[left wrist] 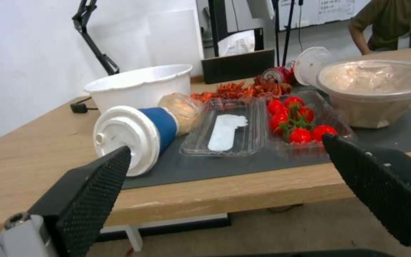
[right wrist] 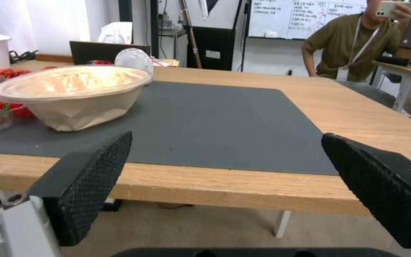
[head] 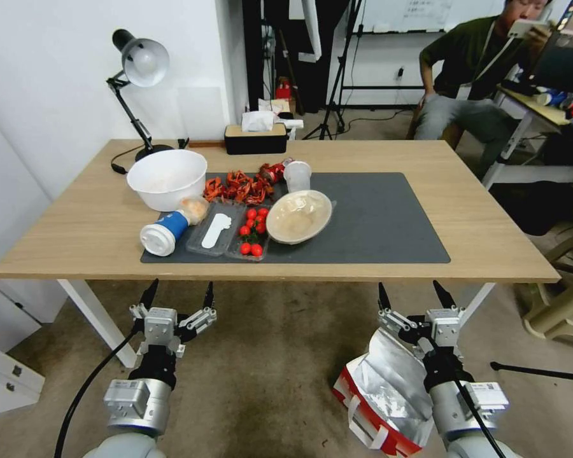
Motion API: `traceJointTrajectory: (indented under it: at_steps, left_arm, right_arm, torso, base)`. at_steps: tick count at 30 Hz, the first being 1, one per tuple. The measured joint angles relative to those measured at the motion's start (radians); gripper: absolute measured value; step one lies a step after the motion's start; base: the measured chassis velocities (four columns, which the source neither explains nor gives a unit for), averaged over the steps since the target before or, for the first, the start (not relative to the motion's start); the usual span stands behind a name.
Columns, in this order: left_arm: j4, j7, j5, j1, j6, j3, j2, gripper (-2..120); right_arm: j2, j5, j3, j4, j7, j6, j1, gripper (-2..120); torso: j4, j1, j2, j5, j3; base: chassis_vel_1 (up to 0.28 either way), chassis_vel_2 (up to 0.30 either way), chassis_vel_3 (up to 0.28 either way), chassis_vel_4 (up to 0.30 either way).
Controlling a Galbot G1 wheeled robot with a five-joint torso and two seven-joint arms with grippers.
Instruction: Pick up the food delivery bag from the floor and place it on the table.
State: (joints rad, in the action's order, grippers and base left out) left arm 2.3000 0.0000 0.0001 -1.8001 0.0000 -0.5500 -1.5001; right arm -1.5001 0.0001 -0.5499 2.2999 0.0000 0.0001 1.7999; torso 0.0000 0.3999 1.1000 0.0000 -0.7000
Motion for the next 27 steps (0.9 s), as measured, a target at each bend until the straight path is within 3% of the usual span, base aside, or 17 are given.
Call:
traceJointTrajectory:
  at_steps: [19, 21, 24, 27]
  left_arm:
    - [0.0, -0.001, -0.001, 0.001, 0.0, 0.001, 0.001, 100]
    - [0.0, -0.003, -0.007, 0.003, 0.002, 0.002, 0.004, 100]
    - [0.0, -0.047, -0.089, 0.04, 0.053, 0.033, 0.049, 100]
    - [0.003, -0.087, -0.165, 0.072, 0.1, 0.062, 0.091, 100]
  right_arm:
    - [-0.003, -0.001, 0.0, 0.003, -0.003, -0.007, 0.002, 100]
    - [-0.013, -0.004, -0.001, 0.013, -0.016, -0.027, 0.011, 100]
    - [-0.077, -0.033, -0.007, 0.08, -0.099, -0.161, 0.063, 100]
    - [-0.105, -0.043, -0.013, 0.106, -0.141, -0.206, 0.082, 100]
  torso:
    - [0.0002, 0.0, 0.0, 0.0, 0.0]
    - [0.0003, 0.0, 0.0, 0.0002, 0.0]
    - [-0.0002, 0.0, 0.0, -0.0001, 0.0]
    - [-0.0005, 0.0, 0.0, -0.0005, 0.0]
  base:
    - [0.0, 0.0, 0.0, 0.0]
    - [0.0, 0.0, 0.0, 0.0]
    - [0.0, 0.0, 0.0, 0.0]
    - [0.0, 0.0, 0.0, 0.0]
